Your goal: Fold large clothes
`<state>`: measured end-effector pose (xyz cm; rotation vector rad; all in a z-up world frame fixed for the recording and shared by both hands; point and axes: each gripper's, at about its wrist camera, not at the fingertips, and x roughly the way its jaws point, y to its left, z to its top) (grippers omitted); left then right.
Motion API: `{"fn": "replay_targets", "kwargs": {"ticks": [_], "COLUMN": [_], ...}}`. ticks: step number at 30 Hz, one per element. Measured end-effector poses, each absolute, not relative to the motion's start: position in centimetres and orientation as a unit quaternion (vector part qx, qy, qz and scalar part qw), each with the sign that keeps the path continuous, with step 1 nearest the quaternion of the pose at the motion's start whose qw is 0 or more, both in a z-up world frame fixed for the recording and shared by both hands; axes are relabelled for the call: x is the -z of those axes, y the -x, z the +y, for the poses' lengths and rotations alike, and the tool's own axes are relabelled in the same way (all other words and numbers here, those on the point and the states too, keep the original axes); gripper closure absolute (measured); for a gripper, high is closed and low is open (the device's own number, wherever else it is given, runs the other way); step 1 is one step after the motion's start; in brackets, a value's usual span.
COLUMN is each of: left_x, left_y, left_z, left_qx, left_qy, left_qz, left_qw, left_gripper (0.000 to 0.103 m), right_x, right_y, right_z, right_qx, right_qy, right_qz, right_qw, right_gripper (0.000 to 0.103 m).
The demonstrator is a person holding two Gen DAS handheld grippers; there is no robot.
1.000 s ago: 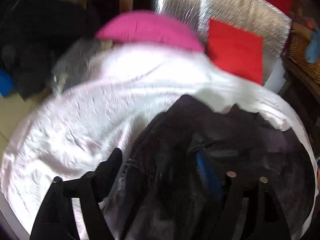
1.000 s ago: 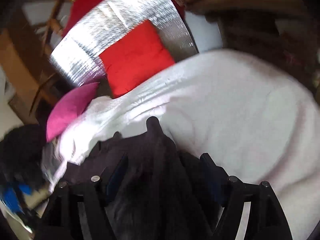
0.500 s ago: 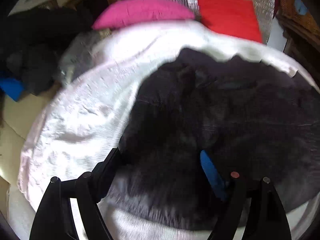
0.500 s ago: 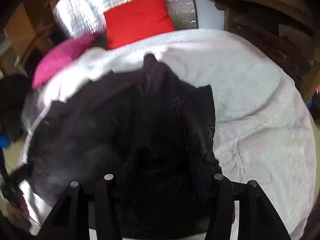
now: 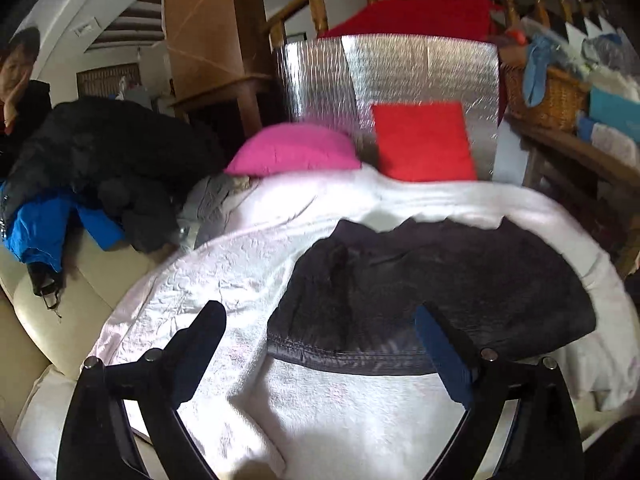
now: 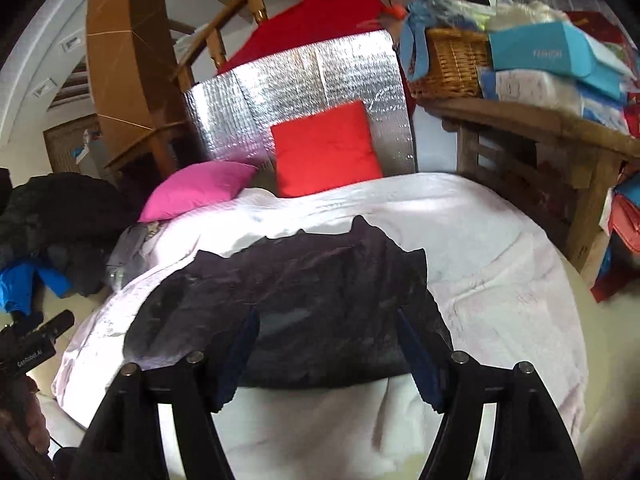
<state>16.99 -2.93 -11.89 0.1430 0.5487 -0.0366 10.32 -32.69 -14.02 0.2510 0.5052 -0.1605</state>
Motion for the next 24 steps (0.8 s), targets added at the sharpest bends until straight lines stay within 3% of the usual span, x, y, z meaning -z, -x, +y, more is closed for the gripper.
{"fn": "replay_targets", "kwargs": {"ticks": [13, 15, 24], "left_x": [4.7, 4.0, 1.6], "left_y": [-9.0, -8.1, -4.8], "left_z": [-1.5, -1.2, -0.1], "left_qx": [-0.004, -0.013, -0.024], "left_qy": [-0.044, -0.042, -0.03], "left_qz": [0.2, 0.19, 0.163], "left_qw": [0.979, 0.981, 0.986], "left_gripper": [0.005, 0.001, 0.001], "right_x": [7.4, 6.9, 5.9], "right_y": [-3.7, -2.9, -0.6], "right_z": [-27.3, -26.5, -23.1], "right_qx": [0.092, 0.09, 0.092], "right_qy": [-0.094, -0.093, -0.077], "right_qz": [0.225, 0.226, 0.218], "right_qw": [0.965, 0.966, 0.968], "right_gripper": [0.029, 0.029, 0.029]}}
